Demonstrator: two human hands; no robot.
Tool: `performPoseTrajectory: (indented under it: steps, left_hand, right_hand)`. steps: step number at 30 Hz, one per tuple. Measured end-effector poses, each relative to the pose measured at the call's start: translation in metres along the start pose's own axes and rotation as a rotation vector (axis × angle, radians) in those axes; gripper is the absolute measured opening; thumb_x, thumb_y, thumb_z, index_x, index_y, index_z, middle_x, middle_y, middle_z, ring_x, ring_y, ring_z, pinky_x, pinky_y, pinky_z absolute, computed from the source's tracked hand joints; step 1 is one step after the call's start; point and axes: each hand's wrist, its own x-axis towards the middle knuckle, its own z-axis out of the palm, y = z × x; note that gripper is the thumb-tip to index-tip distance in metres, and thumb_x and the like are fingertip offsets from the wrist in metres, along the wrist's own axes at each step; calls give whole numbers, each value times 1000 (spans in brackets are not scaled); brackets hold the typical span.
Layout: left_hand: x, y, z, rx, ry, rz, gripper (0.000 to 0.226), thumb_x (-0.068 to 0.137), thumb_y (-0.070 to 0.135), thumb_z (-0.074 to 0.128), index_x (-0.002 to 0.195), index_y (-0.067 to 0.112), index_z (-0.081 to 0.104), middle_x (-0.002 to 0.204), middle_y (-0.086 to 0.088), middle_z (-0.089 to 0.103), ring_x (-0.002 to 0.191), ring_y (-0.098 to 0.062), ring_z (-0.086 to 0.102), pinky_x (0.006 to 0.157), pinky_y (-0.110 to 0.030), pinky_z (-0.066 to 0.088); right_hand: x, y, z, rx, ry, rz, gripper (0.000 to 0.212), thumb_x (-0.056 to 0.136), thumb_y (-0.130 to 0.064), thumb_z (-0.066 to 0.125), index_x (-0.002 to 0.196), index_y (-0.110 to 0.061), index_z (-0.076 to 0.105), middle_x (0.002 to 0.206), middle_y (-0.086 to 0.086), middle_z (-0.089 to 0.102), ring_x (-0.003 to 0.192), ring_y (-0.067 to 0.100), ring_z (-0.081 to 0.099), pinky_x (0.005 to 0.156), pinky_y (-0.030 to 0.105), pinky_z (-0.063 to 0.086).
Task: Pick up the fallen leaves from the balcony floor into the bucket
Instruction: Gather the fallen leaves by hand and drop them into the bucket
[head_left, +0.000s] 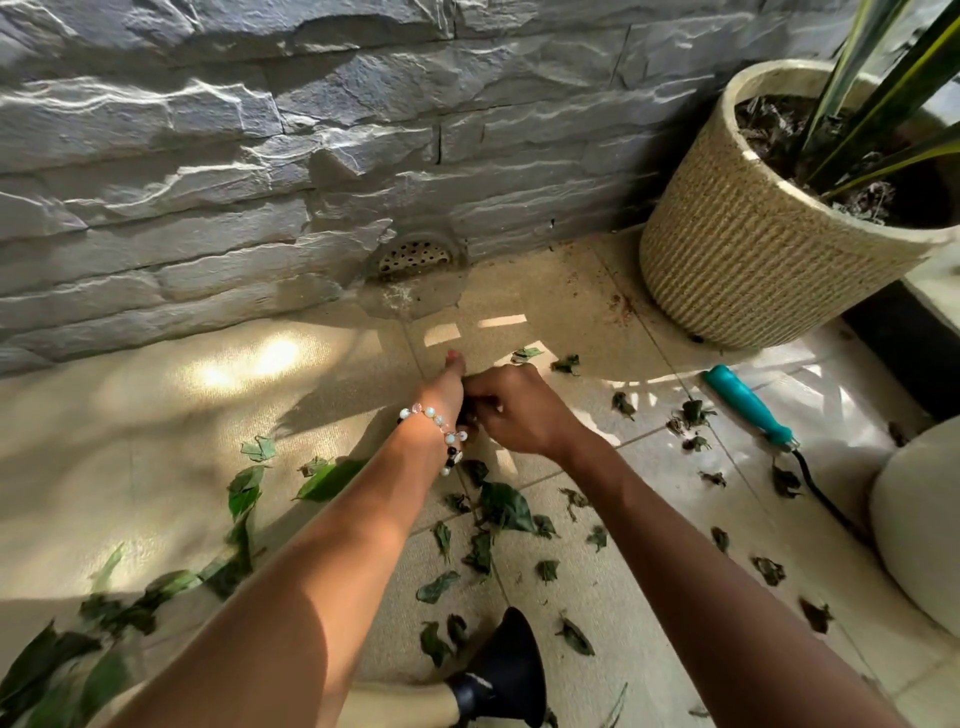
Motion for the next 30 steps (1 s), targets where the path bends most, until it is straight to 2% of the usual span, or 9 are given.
performPoseTrajectory:
  steps: [2, 4, 6, 9, 13, 17, 22, 28, 30]
  left_hand:
    - [5, -7, -6, 20, 6, 16, 59, 95, 57, 47, 94, -1, 63, 61, -8, 56, 43, -19, 51, 43, -21, 40]
    - [1, -6, -10, -52, -6, 8, 50, 98, 47, 49, 78, 3, 59, 46, -3, 48, 26, -11, 35, 34, -11, 27]
    - [-2, -4, -13, -134, -44, -13, 46, 101, 41, 46, 72, 7, 57, 38, 3, 44, 24, -7, 30, 34, -8, 22]
    - [-6, 0, -15, -179, -64, -49, 48, 102, 42, 43, 67, 11, 54, 38, 5, 40, 25, -6, 28, 34, -8, 22]
    - [-8, 1, -19, -189, -48, -64, 48, 100, 42, 46, 66, 10, 53, 38, 4, 37, 26, -8, 26, 35, -9, 23]
    - [-10, 0, -21, -176, -60, -83, 49, 99, 48, 45, 66, 12, 52, 43, 4, 38, 27, -8, 27, 36, -9, 23]
    - [-19, 0, -18, -159, -72, -109, 52, 99, 51, 42, 63, 14, 47, 42, 4, 37, 27, -8, 28, 35, -8, 22]
    - [-28, -7, -12, -220, -113, -86, 49, 101, 41, 46, 62, 12, 45, 50, 0, 43, 38, -11, 36, 35, -11, 29]
    - [-33, -10, -9, -225, -126, -63, 45, 102, 36, 47, 65, 10, 49, 50, -1, 48, 36, -10, 41, 34, -12, 33]
  right_hand:
    - [-2, 2, -10, 371, -99, 137, 23, 93, -3, 53, 105, -6, 72, 102, 8, 74, 95, 19, 69, 86, 30, 55]
    - [3, 13, -17, 486, 90, 257, 25, 94, 1, 53, 111, -8, 70, 111, 3, 71, 104, 12, 67, 92, 24, 52]
    - [14, 31, -18, 133, 341, 361, 29, 93, -1, 56, 118, -11, 67, 121, 3, 67, 112, 15, 63, 99, 23, 46]
    - [18, 45, -7, -280, 148, 392, 36, 95, -8, 50, 129, -16, 59, 136, 7, 54, 123, 23, 50, 101, 31, 40]
    - [11, 55, 9, -328, 210, 298, 23, 96, -21, 46, 100, -15, 67, 106, 3, 65, 96, 22, 60, 82, 29, 45]
    - [7, 65, 3, -333, 329, 371, 31, 101, -21, 34, 109, -3, 58, 98, 5, 58, 74, -3, 54, 72, 18, 47]
    - [-10, 79, -7, -476, 152, 387, 43, 102, -18, 40, 145, -13, 40, 153, 11, 30, 138, 30, 23, 115, 47, 27]
    - [-32, 58, 4, -176, 311, 371, 17, 101, -18, 43, 97, -17, 60, 112, 14, 59, 90, 19, 55, 75, 26, 51]
    - [-35, 44, 9, -76, 440, 385, 13, 96, -16, 54, 101, -17, 66, 108, 8, 65, 86, 13, 59, 71, 9, 45]
